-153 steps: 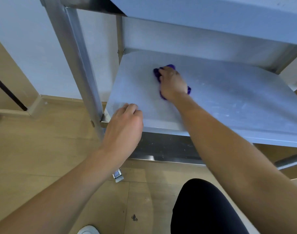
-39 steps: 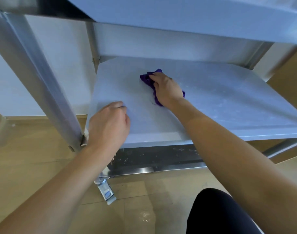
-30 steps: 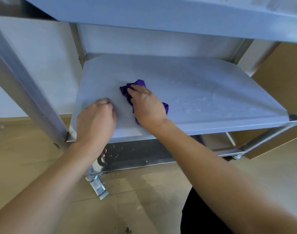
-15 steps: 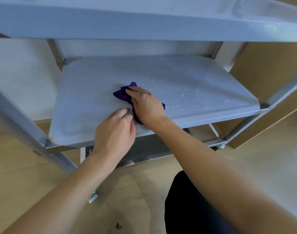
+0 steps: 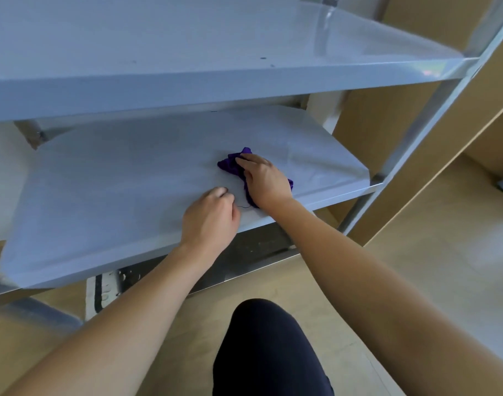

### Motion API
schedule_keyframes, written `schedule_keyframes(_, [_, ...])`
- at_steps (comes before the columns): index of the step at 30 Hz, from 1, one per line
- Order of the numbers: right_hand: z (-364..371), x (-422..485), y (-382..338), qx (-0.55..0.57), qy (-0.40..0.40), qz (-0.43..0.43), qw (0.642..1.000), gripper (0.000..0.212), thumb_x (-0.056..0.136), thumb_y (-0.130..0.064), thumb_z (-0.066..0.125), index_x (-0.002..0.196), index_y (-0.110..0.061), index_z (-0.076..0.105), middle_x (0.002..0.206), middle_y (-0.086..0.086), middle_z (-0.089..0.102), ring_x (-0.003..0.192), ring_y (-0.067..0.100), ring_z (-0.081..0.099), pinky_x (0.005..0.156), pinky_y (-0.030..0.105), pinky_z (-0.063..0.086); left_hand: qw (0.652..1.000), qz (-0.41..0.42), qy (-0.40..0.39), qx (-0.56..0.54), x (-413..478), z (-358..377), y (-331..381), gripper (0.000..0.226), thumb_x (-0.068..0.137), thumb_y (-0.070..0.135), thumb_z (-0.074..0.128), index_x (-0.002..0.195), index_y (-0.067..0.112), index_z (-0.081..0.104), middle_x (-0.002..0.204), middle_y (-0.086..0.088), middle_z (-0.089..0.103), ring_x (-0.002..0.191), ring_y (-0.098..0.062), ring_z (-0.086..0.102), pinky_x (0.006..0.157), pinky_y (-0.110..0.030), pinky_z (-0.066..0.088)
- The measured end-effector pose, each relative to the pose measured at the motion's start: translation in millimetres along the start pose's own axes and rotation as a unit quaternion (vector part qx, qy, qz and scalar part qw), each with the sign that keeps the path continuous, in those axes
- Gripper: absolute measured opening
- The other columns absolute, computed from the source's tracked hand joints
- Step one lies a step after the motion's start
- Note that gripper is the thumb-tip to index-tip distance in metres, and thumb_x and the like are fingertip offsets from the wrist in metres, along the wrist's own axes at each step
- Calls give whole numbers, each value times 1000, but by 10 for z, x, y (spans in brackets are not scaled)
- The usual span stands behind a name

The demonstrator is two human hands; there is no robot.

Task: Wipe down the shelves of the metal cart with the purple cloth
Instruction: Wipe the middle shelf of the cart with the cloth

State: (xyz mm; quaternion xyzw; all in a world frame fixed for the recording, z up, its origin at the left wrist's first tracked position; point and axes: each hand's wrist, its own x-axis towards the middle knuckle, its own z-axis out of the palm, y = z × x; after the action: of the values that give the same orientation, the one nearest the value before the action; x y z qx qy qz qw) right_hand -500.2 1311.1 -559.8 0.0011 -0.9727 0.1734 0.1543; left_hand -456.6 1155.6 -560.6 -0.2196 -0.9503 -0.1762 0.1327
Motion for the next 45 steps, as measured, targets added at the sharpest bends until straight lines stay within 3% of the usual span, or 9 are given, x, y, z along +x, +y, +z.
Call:
schedule_keyframes(10, [-292, 151, 900, -24, 10, 57, 998, 43, 101, -10, 41, 139, -27, 51, 147, -6, 46, 136, 21, 40, 92, 38, 50, 995, -50, 61, -62, 63, 275, 127, 25, 87, 13, 55, 102, 13, 75, 120, 2, 66, 100, -23, 64, 71, -35, 55])
schedule_keyframes(14, [-171, 174, 828, -27, 15, 62, 998, 47, 98, -5, 43, 140, -25, 51, 150, -9, 43, 142, 19, 32, 102, 36, 43, 994, -58, 61, -69, 72, 275, 139, 25, 88, 14, 54, 103, 14, 74, 121, 3, 65, 101, -23, 64, 71, -36, 56])
schedule_keyframes(18, [31, 165, 396, -13, -13, 15, 1000, 51, 97, -4, 42, 144, -23, 46, 154, -8, 36, 145, 18, 26, 113, 31, 30, 993, -63, 72, -67, 76, 253, 123, 24, 86, 13, 57, 103, 15, 75, 119, 4, 66, 98, -25, 64, 71, -36, 56])
schedule_keyframes(24, [122, 178, 125, 11, -3, -1, 1000, 49, 93, 1, 51, 136, -22, 55, 146, -9, 46, 136, 20, 34, 93, 38, 50, 995, -38, 71, -65, 97, 203, 22, 25, 88, 15, 57, 106, 15, 75, 120, 4, 67, 95, -24, 65, 73, -36, 57])
schedule_keyframes(29, [50, 168, 203, 17, -38, -39, 998, 42, 100, -16, 44, 142, -23, 49, 151, -7, 41, 140, 20, 33, 108, 37, 39, 994, -31, 76, -67, 86, 190, 15, 26, 88, 14, 57, 106, 14, 75, 118, 4, 67, 93, -21, 66, 73, -32, 55])
schedule_keyframes(33, [-32, 163, 392, -1, -41, -25, 999, 42, 102, -21, 42, 142, -31, 47, 151, -13, 40, 140, 17, 34, 102, 39, 44, 994, -27, 77, -74, 80, 190, 8, 26, 88, 12, 58, 107, 14, 75, 117, 4, 68, 93, -19, 67, 73, -30, 54])
schedule_keyframes(36, [10, 156, 352, 2, 0, -10, 1000, 42, 100, -13, 44, 137, -29, 54, 146, -12, 48, 133, 20, 40, 93, 38, 48, 993, -36, 83, -69, 81, 223, -7, 26, 87, 13, 57, 105, 15, 75, 118, 5, 68, 92, -21, 66, 70, -32, 56])
schedule_keyframes(39, [92, 172, 257, 10, 23, -16, 1000, 47, 93, 0, 46, 132, -24, 59, 140, -9, 54, 119, 28, 43, 93, 40, 46, 994, -34, 83, -59, 67, 228, -23, 25, 88, 14, 57, 105, 16, 75, 119, 5, 67, 93, -22, 66, 69, -32, 54])
schedule_keyframes(45, [110, 183, 267, 48, 67, -24, 996, 45, 90, 5, 50, 125, -18, 65, 130, -1, 60, 102, 34, 46, 88, 47, 46, 996, -30, 66, -54, 68, 233, -54, 26, 90, 15, 53, 106, 16, 73, 120, 5, 64, 93, -24, 65, 66, -35, 56])
